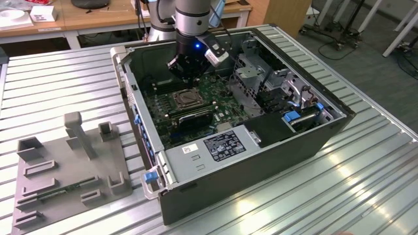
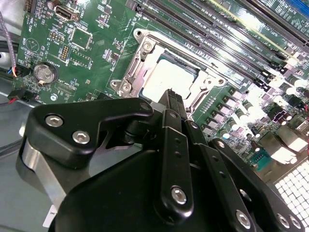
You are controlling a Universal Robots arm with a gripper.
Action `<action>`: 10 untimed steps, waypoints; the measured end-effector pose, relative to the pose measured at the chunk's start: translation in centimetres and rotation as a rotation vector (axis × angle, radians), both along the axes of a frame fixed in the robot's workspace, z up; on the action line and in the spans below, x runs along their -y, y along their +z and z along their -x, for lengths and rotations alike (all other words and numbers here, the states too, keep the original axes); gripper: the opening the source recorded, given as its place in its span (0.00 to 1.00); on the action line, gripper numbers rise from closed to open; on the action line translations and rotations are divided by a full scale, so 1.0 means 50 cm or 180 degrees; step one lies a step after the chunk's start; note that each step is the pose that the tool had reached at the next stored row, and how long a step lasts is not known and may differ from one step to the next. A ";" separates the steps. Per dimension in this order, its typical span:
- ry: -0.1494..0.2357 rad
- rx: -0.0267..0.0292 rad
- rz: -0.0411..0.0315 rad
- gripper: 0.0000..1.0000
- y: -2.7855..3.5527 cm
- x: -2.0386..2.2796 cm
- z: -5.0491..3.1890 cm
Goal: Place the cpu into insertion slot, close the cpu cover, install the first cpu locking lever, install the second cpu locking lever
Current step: 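Install the second cpu locking lever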
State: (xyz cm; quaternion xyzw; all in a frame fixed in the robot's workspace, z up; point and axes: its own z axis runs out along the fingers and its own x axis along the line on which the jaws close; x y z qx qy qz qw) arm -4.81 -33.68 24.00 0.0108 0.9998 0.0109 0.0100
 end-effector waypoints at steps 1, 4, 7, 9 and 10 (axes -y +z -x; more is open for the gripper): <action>0.0000 0.0000 0.0000 0.11 0.000 0.0000 0.000; 0.0000 0.0000 0.0000 0.11 0.000 0.0000 0.000; 0.0000 0.0000 0.0000 0.11 0.000 0.0001 0.000; 0.0001 -0.0001 0.0001 0.11 0.001 0.0025 0.000; 0.0000 -0.0001 0.0001 0.11 0.001 0.0046 0.000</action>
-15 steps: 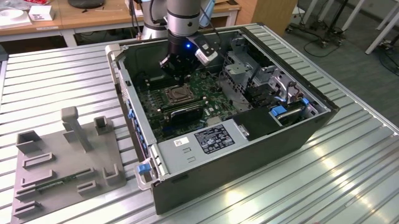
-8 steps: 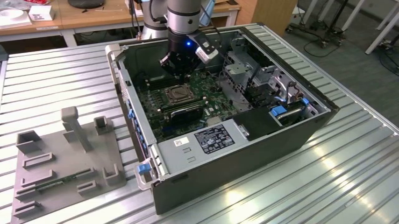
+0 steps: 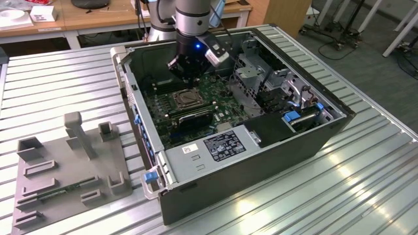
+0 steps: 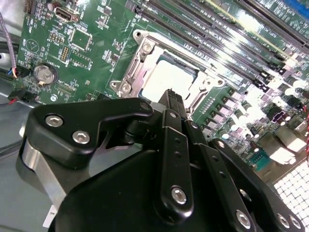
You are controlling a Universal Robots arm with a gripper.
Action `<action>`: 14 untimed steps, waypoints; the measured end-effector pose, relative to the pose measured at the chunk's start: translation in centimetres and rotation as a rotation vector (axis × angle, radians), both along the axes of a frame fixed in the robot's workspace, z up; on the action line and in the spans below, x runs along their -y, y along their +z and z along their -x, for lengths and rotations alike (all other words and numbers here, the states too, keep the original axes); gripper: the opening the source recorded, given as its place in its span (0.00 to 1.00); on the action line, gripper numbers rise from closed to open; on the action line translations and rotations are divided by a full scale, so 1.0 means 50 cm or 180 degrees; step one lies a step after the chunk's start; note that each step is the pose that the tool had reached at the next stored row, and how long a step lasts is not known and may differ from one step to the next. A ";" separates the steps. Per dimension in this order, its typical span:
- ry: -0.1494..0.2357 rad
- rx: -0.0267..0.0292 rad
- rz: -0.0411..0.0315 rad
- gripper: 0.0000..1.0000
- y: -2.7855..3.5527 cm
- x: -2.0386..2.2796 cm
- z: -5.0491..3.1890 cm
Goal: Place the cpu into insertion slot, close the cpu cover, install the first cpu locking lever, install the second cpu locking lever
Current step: 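Install the second cpu locking lever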
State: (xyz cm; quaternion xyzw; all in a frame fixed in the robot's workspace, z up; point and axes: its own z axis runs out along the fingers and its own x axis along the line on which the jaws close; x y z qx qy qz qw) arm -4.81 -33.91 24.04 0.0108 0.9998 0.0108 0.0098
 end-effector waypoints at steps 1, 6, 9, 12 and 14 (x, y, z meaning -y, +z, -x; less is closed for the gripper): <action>0.0000 0.0001 -0.0001 0.11 0.000 0.0024 0.000; 0.0000 0.0000 -0.0001 0.11 0.000 0.0176 0.000; 0.0000 0.0001 -0.0001 0.11 0.000 0.0230 0.000; 0.0000 0.0001 -0.0001 0.11 0.000 0.0272 0.000; 0.0000 0.0001 -0.0001 0.11 0.000 0.0298 0.000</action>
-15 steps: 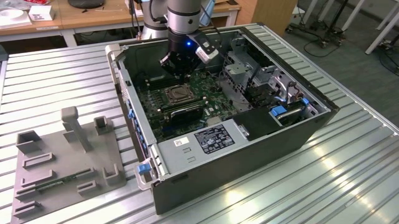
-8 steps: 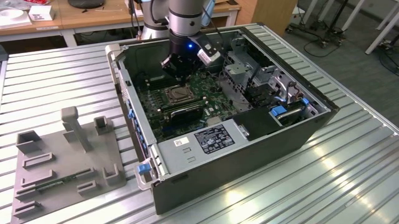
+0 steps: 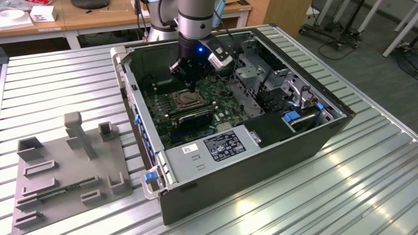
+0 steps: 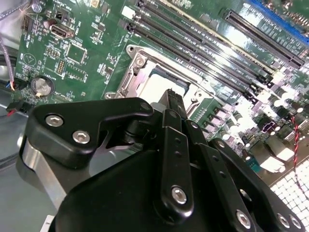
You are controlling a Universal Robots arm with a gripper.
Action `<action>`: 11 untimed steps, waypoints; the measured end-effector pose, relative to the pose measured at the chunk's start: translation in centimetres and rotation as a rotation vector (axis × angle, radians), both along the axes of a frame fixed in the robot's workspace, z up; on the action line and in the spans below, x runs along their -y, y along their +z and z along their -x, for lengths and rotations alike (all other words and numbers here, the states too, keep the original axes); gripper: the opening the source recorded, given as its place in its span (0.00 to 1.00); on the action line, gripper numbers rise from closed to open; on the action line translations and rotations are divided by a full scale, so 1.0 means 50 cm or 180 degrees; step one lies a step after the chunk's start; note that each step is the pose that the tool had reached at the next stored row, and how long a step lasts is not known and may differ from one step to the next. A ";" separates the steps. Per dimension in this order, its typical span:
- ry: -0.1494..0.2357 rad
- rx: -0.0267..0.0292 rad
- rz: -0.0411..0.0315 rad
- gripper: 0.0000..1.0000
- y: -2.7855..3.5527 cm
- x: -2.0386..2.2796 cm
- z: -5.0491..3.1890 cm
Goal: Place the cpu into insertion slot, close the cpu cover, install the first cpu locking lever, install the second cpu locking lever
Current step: 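Install the second cpu locking lever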
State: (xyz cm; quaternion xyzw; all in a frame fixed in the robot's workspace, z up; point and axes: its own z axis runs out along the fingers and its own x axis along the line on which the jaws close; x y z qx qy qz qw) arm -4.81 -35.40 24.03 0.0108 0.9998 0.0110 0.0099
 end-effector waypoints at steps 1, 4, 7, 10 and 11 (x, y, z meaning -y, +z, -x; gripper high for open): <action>0.0000 0.0000 0.0000 0.11 0.000 0.0018 0.000; 0.0000 0.0000 0.0000 0.11 0.000 0.0085 0.000; 0.0000 0.0000 0.0000 0.11 0.000 0.0173 0.000; 0.0000 0.0000 0.0000 0.11 0.000 0.0301 0.000; 0.0000 0.0000 0.0000 0.11 0.000 0.0351 0.000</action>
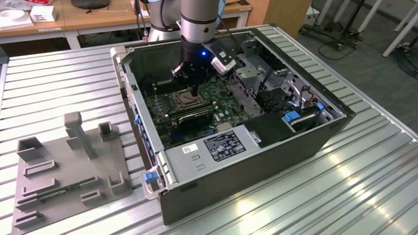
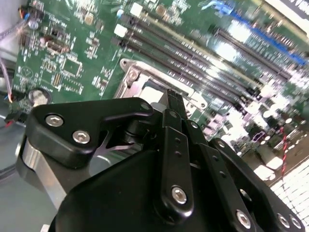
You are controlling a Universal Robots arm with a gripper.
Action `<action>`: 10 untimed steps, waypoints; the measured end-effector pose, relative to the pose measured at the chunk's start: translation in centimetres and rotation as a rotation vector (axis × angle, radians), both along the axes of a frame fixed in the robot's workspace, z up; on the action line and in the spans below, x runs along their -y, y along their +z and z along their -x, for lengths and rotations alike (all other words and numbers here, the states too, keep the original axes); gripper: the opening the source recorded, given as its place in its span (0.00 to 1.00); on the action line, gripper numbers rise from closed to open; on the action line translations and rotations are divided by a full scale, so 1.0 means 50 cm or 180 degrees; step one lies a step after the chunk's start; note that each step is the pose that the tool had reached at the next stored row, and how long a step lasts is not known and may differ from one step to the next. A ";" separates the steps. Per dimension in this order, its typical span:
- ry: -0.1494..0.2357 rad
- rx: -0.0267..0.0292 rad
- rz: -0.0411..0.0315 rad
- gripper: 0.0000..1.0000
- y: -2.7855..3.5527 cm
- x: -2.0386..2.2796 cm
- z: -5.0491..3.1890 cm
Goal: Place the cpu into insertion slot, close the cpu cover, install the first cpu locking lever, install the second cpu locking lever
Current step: 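Install the second cpu locking lever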
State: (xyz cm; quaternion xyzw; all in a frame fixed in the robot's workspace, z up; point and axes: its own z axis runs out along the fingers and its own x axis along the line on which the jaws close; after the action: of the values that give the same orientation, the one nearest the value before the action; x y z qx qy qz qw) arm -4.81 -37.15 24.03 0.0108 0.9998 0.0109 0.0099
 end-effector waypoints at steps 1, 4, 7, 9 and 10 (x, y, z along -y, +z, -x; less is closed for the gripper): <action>0.0000 0.0000 0.0000 0.11 0.000 0.0051 0.000; 0.0000 0.0000 0.0000 0.11 0.000 0.0125 0.000; 0.0000 0.0000 0.0000 0.11 0.000 0.0125 0.000; 0.0000 0.0000 0.0001 0.11 0.000 0.0127 0.000; 0.0000 0.0000 0.0001 0.11 0.000 0.0127 0.000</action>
State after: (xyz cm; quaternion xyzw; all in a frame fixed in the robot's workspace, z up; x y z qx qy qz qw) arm -4.81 -37.79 24.03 0.0108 0.9998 0.0108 0.0099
